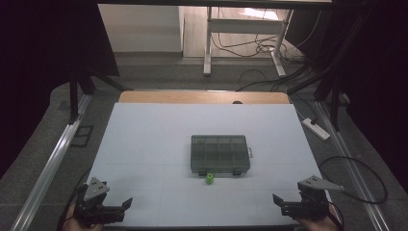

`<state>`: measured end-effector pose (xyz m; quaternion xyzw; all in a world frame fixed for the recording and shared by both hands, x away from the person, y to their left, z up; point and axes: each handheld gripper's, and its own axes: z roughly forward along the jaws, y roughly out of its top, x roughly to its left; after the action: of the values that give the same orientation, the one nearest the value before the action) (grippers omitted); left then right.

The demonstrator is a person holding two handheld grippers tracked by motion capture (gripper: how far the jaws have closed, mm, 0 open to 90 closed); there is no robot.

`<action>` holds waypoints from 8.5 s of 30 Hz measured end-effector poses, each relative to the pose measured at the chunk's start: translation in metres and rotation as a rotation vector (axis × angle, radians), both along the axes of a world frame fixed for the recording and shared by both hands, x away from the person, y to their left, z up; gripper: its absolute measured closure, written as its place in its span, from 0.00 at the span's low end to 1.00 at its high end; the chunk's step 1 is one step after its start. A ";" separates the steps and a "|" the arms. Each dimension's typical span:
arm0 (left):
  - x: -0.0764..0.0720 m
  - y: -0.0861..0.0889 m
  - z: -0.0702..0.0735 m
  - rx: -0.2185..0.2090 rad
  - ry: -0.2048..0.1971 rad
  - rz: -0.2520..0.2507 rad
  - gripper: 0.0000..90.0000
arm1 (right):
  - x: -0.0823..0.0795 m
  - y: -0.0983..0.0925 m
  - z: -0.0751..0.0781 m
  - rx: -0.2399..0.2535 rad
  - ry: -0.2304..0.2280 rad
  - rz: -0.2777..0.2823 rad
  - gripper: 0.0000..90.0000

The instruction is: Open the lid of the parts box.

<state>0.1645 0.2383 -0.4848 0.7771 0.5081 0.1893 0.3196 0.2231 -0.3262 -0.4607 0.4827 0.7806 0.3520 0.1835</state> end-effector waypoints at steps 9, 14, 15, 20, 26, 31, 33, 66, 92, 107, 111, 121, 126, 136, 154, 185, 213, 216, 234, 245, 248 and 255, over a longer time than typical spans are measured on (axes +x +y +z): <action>0.000 0.000 0.000 0.004 0.004 -0.001 0.00 | 0.000 0.002 0.000 -0.018 0.001 0.007 0.00; 0.001 0.000 0.000 -0.003 0.008 -0.001 0.00 | 0.000 0.002 0.000 -0.011 -0.001 0.005 0.00; 0.001 0.001 0.000 -0.004 0.009 0.000 0.00 | 0.000 0.002 0.000 -0.011 0.000 0.005 0.00; 0.001 0.000 0.000 -0.005 0.006 -0.002 0.00 | 0.000 0.001 0.000 -0.006 0.004 0.009 0.00; 0.002 0.001 0.002 -0.021 -0.005 -0.007 0.00 | 0.001 0.001 0.000 0.001 0.015 0.022 0.00; 0.005 -0.001 0.004 -0.025 -0.022 -0.032 0.00 | 0.002 0.001 0.000 0.007 0.024 0.033 0.00; 0.007 -0.003 0.005 -0.031 -0.034 -0.050 0.00 | 0.003 0.002 0.001 0.010 0.019 0.040 0.00; 0.037 -0.026 0.001 -0.086 -0.053 -0.139 0.00 | 0.025 0.012 0.005 0.048 -0.009 0.133 0.00; 0.062 -0.051 -0.003 -0.073 -0.054 -0.210 0.00 | 0.047 0.029 0.004 0.050 -0.013 0.178 0.00; 0.079 -0.076 -0.003 -0.078 -0.044 -0.273 0.00 | 0.056 0.040 -0.001 0.031 -0.012 0.189 0.00; 0.083 -0.080 -0.003 -0.074 -0.042 -0.276 0.00 | 0.058 0.043 -0.001 0.041 -0.016 0.187 0.00; 0.093 -0.088 -0.003 -0.121 -0.032 -0.276 0.00 | 0.064 0.052 -0.001 0.034 0.006 0.217 0.00; 0.098 -0.092 -0.002 -0.135 -0.030 -0.272 0.00 | 0.067 0.058 -0.002 -0.006 0.009 0.216 0.00; 0.108 -0.105 -0.001 -0.137 -0.022 -0.286 0.00 | 0.074 0.063 -0.002 -0.009 0.027 0.215 0.00; 0.126 -0.117 -0.004 -0.135 -0.031 -0.322 0.00 | 0.085 0.072 0.000 -0.025 0.026 0.234 0.02; 0.141 -0.144 -0.020 -0.097 -0.054 -0.401 0.00 | 0.089 0.068 -0.015 -0.077 0.098 0.313 0.92; 0.140 -0.139 -0.022 -0.084 -0.046 -0.376 0.00 | 0.104 0.067 -0.041 -0.121 0.169 0.301 1.00; 0.140 -0.140 -0.022 -0.076 -0.046 -0.380 0.00 | 0.105 0.068 -0.041 -0.117 0.164 0.299 1.00; 0.139 -0.138 -0.021 -0.075 -0.045 -0.374 0.00 | 0.102 0.066 -0.036 -0.081 0.139 0.304 1.00; 0.139 -0.137 -0.020 -0.078 -0.041 -0.366 0.00 | 0.099 0.064 -0.032 -0.077 0.122 0.301 1.00; 0.139 -0.137 -0.020 -0.080 -0.038 -0.365 0.00 | 0.099 0.064 -0.031 -0.071 0.117 0.301 1.00; 0.139 -0.137 -0.018 -0.089 -0.023 -0.350 0.00 | 0.097 0.063 -0.027 -0.060 0.097 0.296 1.00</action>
<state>0.3031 0.1018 -0.5030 0.8366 0.3690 0.1171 0.3876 0.3204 -0.2628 -0.4879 0.3732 0.8614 0.3278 0.1058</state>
